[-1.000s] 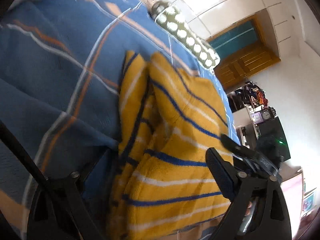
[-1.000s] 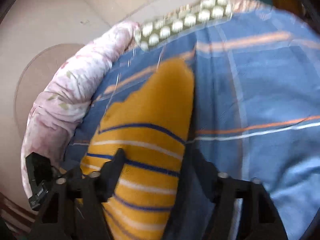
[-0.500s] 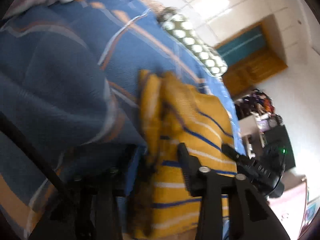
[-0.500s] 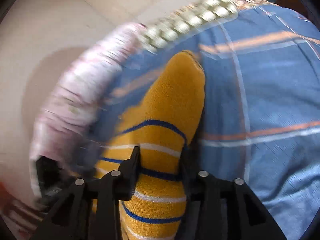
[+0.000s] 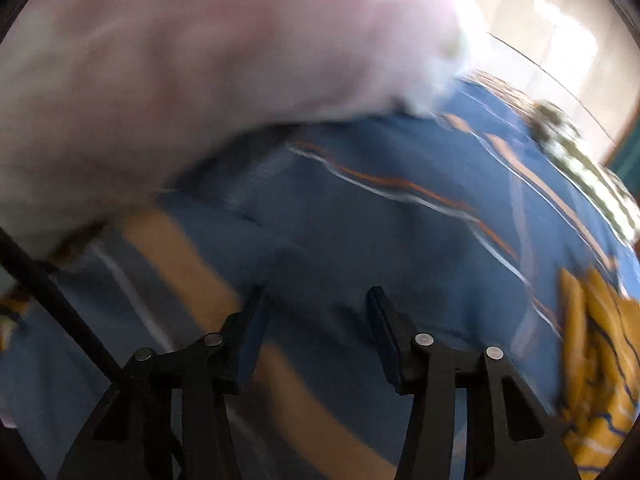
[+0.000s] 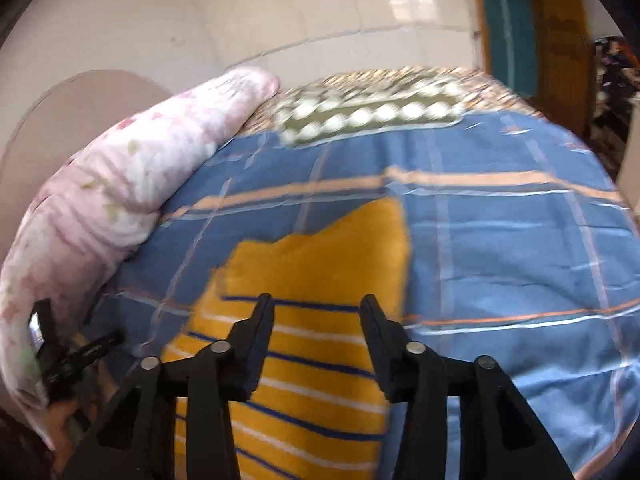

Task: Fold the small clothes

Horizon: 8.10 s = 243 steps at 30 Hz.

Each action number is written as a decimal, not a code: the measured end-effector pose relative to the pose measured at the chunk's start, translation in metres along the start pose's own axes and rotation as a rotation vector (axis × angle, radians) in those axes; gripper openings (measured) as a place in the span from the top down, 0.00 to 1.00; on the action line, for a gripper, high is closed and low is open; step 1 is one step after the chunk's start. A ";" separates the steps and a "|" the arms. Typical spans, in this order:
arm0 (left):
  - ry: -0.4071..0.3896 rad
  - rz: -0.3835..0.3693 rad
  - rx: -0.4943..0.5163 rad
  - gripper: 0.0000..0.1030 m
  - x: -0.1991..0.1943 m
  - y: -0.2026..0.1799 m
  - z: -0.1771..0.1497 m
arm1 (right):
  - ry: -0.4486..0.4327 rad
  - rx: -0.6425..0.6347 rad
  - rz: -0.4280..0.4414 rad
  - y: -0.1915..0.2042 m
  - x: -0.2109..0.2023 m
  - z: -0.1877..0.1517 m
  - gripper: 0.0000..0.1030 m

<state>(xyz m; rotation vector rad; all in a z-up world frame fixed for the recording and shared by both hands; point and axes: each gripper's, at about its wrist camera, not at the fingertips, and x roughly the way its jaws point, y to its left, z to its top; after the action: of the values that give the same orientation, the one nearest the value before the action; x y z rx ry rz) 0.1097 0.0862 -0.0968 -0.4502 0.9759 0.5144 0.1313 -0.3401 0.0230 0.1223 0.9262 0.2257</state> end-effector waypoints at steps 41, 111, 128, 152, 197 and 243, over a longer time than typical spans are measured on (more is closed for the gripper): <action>-0.009 -0.578 0.389 0.16 -0.110 -0.108 -0.116 | 0.034 0.068 0.080 -0.028 -0.036 -0.126 0.67; -0.132 -0.266 0.592 0.00 -0.261 -0.095 -0.279 | -0.169 0.044 -0.246 -0.084 -0.163 -0.232 0.30; -0.037 -0.243 0.633 0.00 -0.233 -0.099 -0.292 | -0.132 0.038 -0.263 -0.082 -0.151 -0.238 0.30; 0.084 -0.224 0.642 0.00 -0.190 -0.102 -0.309 | -0.072 0.074 -0.283 -0.087 -0.129 -0.246 0.30; -0.090 -0.322 0.402 0.00 -0.257 -0.024 -0.229 | 0.165 -0.094 -0.100 -0.020 0.005 -0.093 0.73; -0.183 -0.191 0.454 0.00 -0.252 -0.078 -0.206 | -0.001 0.055 0.091 -0.053 -0.015 -0.021 0.43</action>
<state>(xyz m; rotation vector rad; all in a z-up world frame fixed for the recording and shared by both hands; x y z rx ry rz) -0.0954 -0.1460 0.0298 -0.0832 0.8315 0.1484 0.1132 -0.3955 0.0118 0.2157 0.9272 0.2843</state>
